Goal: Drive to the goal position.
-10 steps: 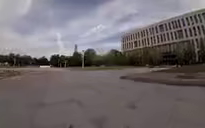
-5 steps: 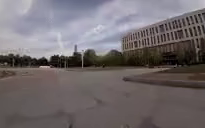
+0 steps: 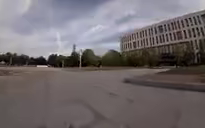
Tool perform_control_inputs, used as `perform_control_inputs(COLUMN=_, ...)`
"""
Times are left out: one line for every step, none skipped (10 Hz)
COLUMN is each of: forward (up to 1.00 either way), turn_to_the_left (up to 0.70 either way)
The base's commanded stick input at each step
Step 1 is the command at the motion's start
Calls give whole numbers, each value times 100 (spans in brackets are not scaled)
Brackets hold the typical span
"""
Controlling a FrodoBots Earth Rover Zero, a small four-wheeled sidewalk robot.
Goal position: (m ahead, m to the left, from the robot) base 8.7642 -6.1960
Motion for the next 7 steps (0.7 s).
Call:
perform_control_inputs(forward=100, turn_to_the_left=0)
perform_control_inputs(forward=100, turn_to_the_left=0)
perform_control_inputs(forward=100, turn_to_the_left=0)
perform_control_inputs(forward=100, turn_to_the_left=0)
perform_control_inputs(forward=100, turn_to_the_left=0)
perform_control_inputs(forward=100, turn_to_the_left=0)
perform_control_inputs(forward=100, turn_to_the_left=0)
